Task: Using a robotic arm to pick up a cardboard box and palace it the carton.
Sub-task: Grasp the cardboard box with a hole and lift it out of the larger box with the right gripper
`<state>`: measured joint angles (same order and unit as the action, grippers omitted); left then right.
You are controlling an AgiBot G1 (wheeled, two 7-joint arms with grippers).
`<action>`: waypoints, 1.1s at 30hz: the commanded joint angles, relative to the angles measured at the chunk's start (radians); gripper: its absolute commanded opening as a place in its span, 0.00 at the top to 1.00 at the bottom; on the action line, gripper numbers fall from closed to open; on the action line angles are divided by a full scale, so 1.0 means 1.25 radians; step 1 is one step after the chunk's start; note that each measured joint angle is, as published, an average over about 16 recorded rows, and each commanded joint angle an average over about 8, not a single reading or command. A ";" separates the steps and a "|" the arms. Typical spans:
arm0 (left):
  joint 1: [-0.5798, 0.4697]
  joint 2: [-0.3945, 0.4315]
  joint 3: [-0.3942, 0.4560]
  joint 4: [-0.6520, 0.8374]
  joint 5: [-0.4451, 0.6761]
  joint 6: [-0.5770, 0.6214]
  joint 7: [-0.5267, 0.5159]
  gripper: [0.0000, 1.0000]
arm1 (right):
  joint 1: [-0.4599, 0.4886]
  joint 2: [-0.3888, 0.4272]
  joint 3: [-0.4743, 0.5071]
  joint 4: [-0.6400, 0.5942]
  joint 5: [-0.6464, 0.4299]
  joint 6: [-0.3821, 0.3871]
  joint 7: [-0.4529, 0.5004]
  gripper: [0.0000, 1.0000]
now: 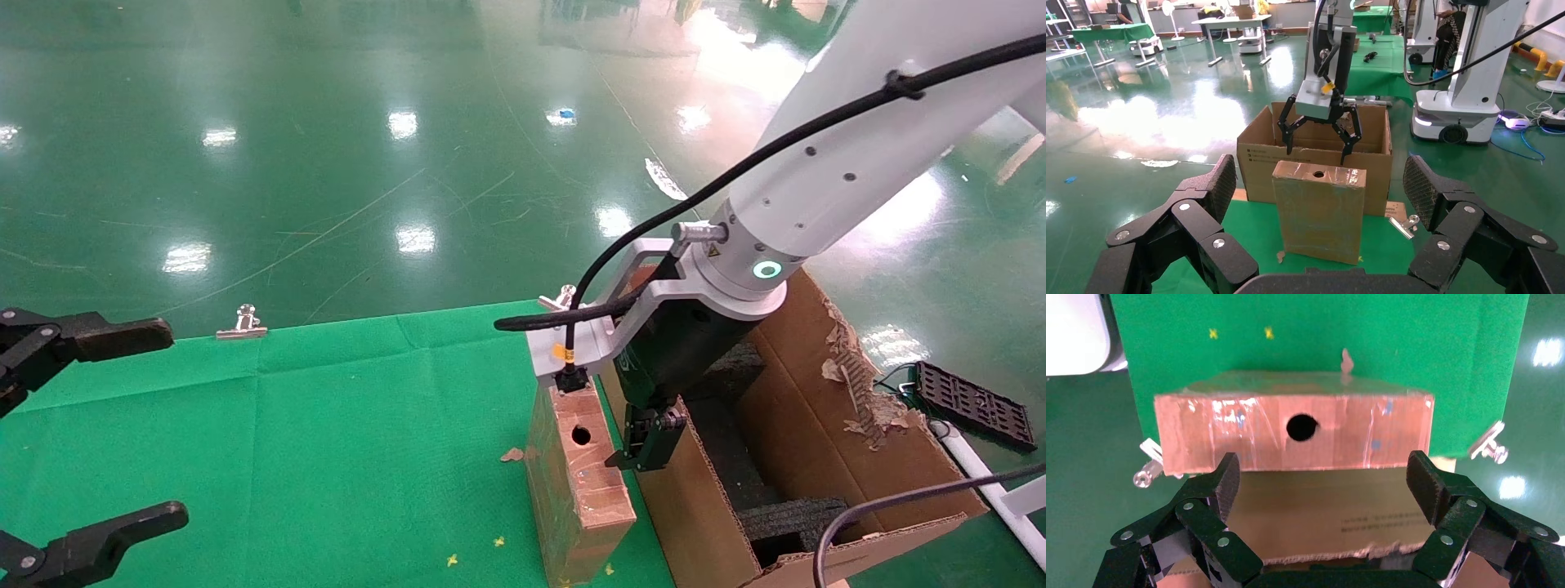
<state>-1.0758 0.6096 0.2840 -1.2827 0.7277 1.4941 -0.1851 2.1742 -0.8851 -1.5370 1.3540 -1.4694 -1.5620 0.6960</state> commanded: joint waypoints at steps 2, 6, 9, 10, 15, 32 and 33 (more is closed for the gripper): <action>0.000 0.000 0.000 0.000 0.000 0.000 0.000 0.00 | 0.018 -0.019 -0.034 0.000 -0.005 0.002 0.035 0.00; 0.000 0.000 0.000 0.000 0.000 0.000 0.000 0.00 | 0.035 -0.042 -0.073 0.001 -0.021 0.009 0.088 0.00; 0.000 0.000 0.001 0.000 0.000 0.000 0.000 0.00 | 0.044 -0.056 -0.095 0.002 -0.038 0.019 0.125 0.00; 0.000 0.000 0.001 0.000 0.000 0.000 0.000 0.00 | 0.046 -0.060 -0.100 0.003 -0.044 0.022 0.135 0.00; 0.000 0.000 0.001 0.000 -0.001 0.000 0.000 0.00 | 0.046 -0.067 -0.113 0.004 -0.043 0.039 0.182 0.00; 0.000 -0.001 0.002 0.000 -0.001 -0.001 0.001 0.00 | 0.011 0.002 -0.110 -0.123 0.135 0.040 0.580 0.00; 0.000 -0.001 0.002 0.000 -0.001 -0.001 0.001 0.00 | 0.005 0.002 -0.110 -0.133 0.140 0.042 0.589 0.00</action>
<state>-1.0763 0.6087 0.2864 -1.2827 0.7260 1.4931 -0.1839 2.1768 -0.8844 -1.6731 1.1898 -1.2951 -1.5069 1.4118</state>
